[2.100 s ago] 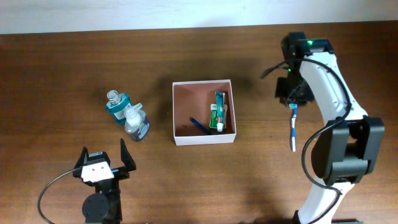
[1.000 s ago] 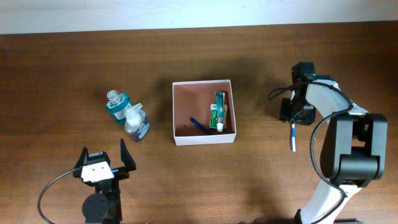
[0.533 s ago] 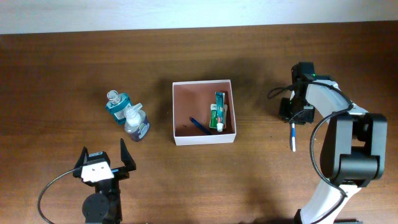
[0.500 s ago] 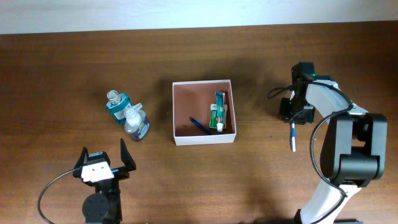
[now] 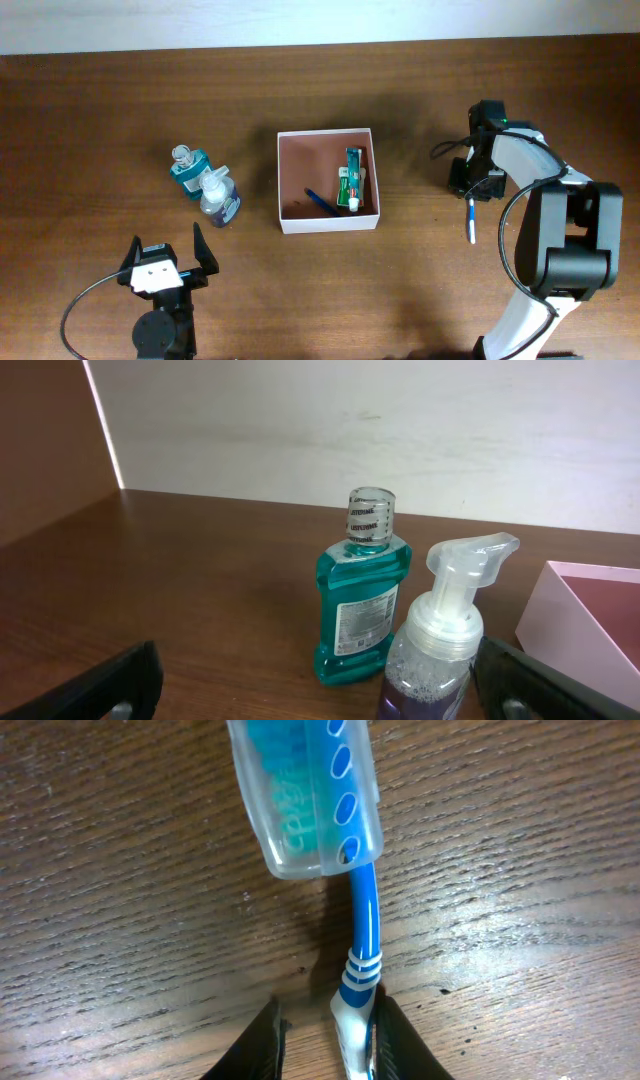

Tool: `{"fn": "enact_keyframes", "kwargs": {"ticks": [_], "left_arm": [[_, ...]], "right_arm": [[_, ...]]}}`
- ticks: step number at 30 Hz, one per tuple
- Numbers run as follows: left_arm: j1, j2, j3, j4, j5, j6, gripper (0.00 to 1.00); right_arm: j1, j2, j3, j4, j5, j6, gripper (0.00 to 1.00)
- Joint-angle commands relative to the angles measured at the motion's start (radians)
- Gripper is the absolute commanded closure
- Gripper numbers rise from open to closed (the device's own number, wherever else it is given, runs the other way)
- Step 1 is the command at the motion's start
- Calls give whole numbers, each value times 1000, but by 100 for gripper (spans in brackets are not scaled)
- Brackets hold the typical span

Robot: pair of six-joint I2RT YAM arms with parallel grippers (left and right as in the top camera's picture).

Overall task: Pack container
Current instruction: 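Lift the toothbrush and carry it left over the pink box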

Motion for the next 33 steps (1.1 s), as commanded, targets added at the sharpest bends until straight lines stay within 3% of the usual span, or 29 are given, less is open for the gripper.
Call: {"fn": "enact_keyframes", "kwargs": {"ticks": [1, 12, 22, 33], "left_arm": [[5, -6, -9, 3, 11, 16, 1], [5, -6, -9, 3, 11, 16, 1], [5, -6, -9, 3, 11, 16, 1], [5, -6, -9, 3, 11, 16, 1]], "right_arm": [[-20, 3, -21, -4, 12, 15, 76], [-55, 3, -23, -1, 11, 4, 77], [-55, 3, -23, 0, 11, 3, 96], [-53, -17, 21, -44, -21, -58, 96]]}}
